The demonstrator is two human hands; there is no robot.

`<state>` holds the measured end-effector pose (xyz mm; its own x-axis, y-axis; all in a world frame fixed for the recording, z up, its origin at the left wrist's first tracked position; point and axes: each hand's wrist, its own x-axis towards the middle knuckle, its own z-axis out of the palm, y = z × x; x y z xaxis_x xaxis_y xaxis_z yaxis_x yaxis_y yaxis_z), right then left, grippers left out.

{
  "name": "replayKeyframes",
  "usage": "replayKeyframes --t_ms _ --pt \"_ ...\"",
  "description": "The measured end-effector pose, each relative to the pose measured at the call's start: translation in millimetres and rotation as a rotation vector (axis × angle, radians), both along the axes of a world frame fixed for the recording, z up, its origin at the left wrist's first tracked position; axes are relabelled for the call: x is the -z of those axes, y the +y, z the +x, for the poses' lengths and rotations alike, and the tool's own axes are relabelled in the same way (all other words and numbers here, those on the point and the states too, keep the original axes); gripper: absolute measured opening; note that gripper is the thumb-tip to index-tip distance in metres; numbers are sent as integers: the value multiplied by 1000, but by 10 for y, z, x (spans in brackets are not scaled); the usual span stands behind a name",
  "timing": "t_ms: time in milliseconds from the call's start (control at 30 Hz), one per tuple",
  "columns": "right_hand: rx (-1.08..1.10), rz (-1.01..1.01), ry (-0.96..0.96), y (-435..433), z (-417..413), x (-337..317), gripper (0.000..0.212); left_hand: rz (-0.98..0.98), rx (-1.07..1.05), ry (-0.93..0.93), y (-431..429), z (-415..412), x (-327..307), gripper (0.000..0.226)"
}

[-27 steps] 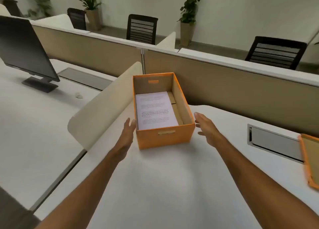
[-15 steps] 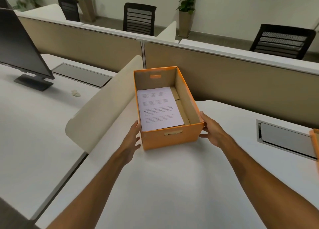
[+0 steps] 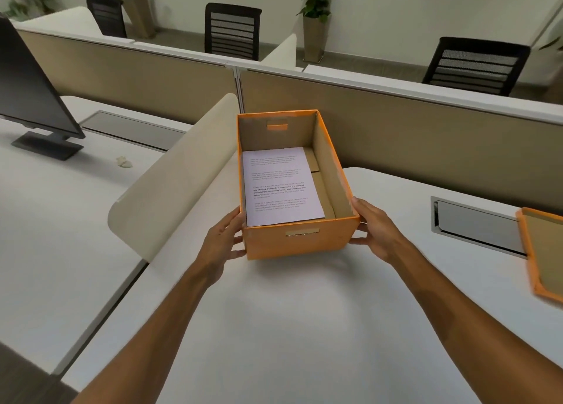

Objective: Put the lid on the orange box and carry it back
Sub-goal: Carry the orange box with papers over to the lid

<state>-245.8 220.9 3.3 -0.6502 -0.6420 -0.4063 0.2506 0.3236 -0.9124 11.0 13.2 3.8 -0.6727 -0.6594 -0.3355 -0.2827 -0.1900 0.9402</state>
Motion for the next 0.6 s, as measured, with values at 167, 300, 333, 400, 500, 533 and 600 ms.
replayKeyframes --t_ms 167,300,333,400,500,533,600 --pt "42 -28 52 550 157 -226 51 -15 21 29 347 55 -145 49" --pt "94 -51 71 1085 304 -359 47 -30 52 44 764 103 -240 41" --pt "106 -54 74 1228 345 -382 45 -34 57 44 889 116 -260 41" --pt "133 -58 81 1517 429 -414 39 -43 70 42 1149 140 -303 45" --pt "169 -67 89 1962 553 -435 41 -57 75 38 1552 166 -364 50" --pt "177 -68 90 2108 594 -440 43 -61 71 36 1685 173 -374 50" --pt "197 -71 87 2392 675 -443 47 -67 75 28 1946 200 -381 49"
